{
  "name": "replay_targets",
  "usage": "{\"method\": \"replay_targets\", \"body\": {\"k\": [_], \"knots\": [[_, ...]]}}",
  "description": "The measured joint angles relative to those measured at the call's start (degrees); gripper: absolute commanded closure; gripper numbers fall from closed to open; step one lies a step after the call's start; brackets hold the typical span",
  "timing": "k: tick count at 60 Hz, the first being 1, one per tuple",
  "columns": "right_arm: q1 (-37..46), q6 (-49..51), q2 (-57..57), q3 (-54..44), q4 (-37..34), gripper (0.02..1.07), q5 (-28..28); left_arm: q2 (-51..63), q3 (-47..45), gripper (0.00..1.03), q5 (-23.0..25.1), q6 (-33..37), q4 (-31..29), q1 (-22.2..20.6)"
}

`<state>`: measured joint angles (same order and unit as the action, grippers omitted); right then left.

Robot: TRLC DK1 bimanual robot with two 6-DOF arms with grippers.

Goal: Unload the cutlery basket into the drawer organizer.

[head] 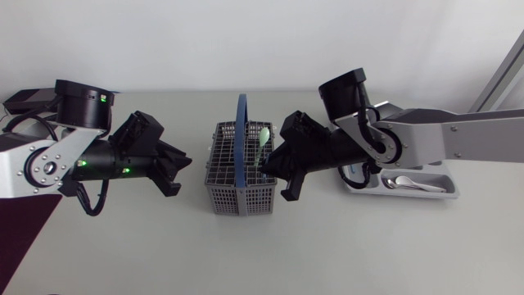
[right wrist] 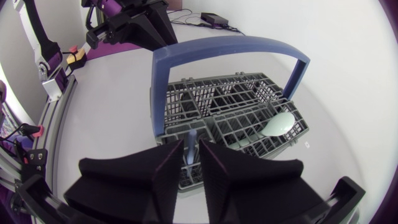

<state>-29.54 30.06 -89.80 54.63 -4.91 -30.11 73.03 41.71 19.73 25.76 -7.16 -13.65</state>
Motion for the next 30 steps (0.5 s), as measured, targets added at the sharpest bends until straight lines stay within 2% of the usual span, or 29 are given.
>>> {"method": "replay_targets", "body": {"k": [30], "knots": [[-0.04,-0.02,2.51,1.36,-4.17,1.01,0.42,-1.46,-0.66,0.57,0.00,0.02,-0.35,-0.44]]}}
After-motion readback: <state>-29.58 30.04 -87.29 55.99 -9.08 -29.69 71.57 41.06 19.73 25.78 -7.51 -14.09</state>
